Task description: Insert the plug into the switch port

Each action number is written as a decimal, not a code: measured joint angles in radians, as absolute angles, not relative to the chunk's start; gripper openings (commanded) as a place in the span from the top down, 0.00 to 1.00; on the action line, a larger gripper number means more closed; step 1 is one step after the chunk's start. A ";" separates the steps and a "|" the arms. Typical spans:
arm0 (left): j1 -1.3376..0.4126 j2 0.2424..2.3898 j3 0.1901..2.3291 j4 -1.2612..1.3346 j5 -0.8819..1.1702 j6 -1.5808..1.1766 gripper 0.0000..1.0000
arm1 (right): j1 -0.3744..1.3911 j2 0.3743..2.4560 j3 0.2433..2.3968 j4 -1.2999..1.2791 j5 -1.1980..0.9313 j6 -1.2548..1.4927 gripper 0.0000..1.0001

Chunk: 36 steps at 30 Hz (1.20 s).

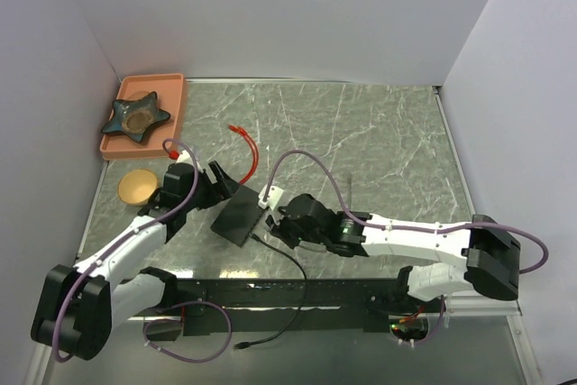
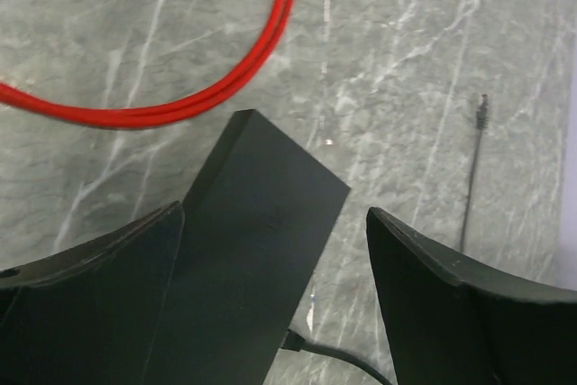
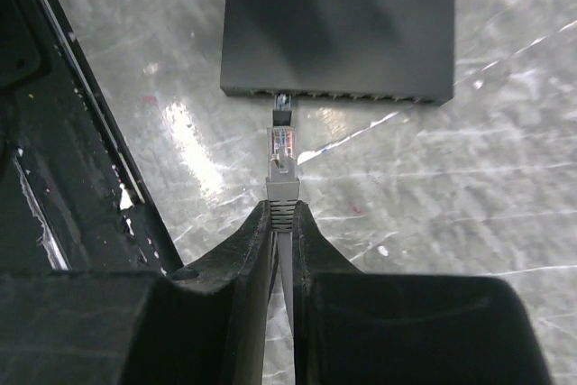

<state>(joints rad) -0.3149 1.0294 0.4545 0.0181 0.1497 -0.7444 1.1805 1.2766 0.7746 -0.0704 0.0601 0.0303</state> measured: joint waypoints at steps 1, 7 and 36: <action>-0.313 1.039 0.455 0.016 0.144 -0.744 0.14 | 1.178 1.285 0.775 -0.071 0.053 0.034 1.00; -0.307 1.061 0.405 0.024 0.133 -0.749 0.16 | 1.138 1.352 0.774 -0.067 -0.019 0.061 1.00; -0.304 1.138 0.314 0.123 0.176 -0.802 0.45 | 1.023 1.583 0.896 -0.144 -0.144 0.117 1.00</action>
<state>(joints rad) -0.3042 1.1378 0.3141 0.1234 0.1757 -0.8024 1.0229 1.5833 0.8959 -0.1440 -0.1436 0.1165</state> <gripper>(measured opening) 0.557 0.157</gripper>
